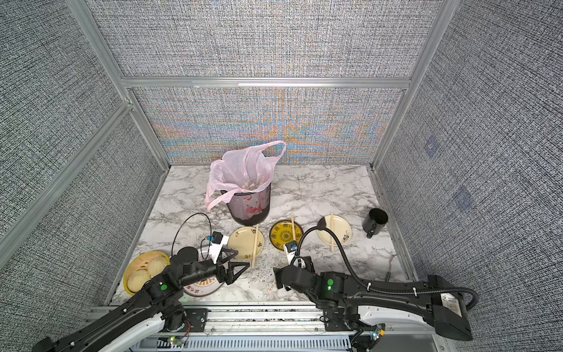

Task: Remove the packaging of disposable chopsticks
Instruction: Pick up the disposable chopsticks from the center of the board.

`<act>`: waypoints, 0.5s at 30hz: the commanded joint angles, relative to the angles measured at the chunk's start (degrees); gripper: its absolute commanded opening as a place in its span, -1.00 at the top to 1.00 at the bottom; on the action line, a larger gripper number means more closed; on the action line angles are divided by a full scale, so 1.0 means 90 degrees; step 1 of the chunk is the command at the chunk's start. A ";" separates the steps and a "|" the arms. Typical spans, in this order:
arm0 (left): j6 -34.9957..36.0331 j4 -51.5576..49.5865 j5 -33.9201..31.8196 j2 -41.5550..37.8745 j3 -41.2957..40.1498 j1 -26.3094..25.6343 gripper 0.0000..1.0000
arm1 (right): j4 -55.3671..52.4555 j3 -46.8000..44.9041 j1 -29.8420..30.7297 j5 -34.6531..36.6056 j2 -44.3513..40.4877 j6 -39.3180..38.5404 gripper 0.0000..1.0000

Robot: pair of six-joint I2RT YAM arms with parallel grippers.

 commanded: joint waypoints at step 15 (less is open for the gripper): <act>0.0072 -0.0086 -0.1009 0.0207 0.0105 -0.0575 -0.98 | 0.0721 0.0411 0.0388 0.1085 0.2731 0.1975 -0.76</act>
